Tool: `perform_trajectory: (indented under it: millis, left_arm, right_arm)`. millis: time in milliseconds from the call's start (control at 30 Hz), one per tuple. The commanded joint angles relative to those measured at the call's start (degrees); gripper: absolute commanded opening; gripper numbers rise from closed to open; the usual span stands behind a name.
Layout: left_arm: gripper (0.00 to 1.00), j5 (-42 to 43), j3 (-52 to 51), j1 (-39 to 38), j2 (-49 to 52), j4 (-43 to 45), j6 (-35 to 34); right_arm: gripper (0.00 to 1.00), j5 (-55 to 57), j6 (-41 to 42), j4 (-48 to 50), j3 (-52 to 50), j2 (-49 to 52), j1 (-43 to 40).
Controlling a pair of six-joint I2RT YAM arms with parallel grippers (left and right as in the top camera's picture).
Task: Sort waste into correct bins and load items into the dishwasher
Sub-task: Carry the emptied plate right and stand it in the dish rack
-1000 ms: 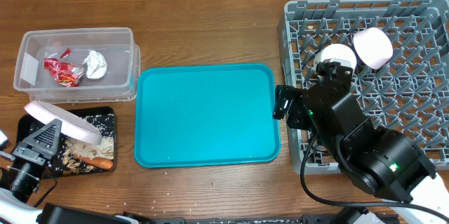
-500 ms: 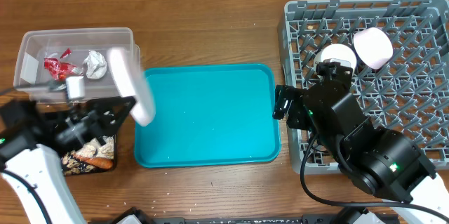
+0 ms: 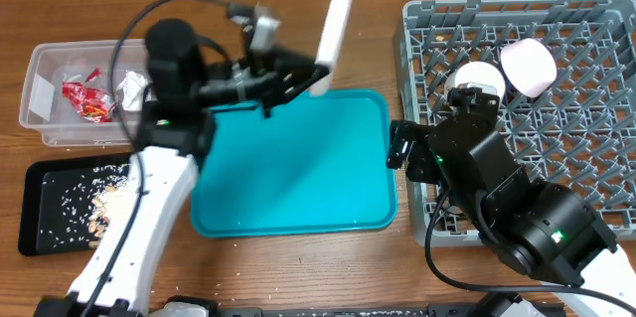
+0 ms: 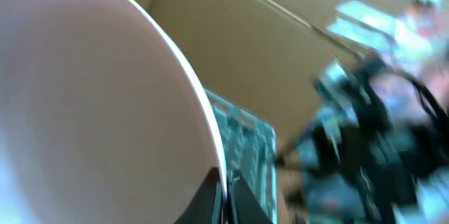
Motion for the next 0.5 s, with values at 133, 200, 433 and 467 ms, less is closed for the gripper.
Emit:
perform_trajectory:
  millis: [133, 200, 433, 467]
  left_arm:
    - [0.04, -31.74, 0.76, -14.34, 10.05, 15.89, -29.66]
    - [0.04, -33.53, 0.76, -16.17, 13.60, 21.55, -33.24]
    - [0.04, -38.51, 0.79, -19.43, 25.81, 39.21, -49.07]
    - [0.04, -39.08, 0.79, -19.85, 27.28, 40.74, -50.49]
  right_arm:
    - [1.00, 0.59, 0.24, 0.31, 0.87, -0.15, 0.02]
    - [1.00, 0.59, 0.24, 0.31, 0.87, -0.15, 0.02]
    - [1.00, 0.59, 0.24, 0.31, 0.87, -0.15, 0.02]
    - [1.00, 0.59, 0.24, 0.31, 0.87, -0.15, 0.02]
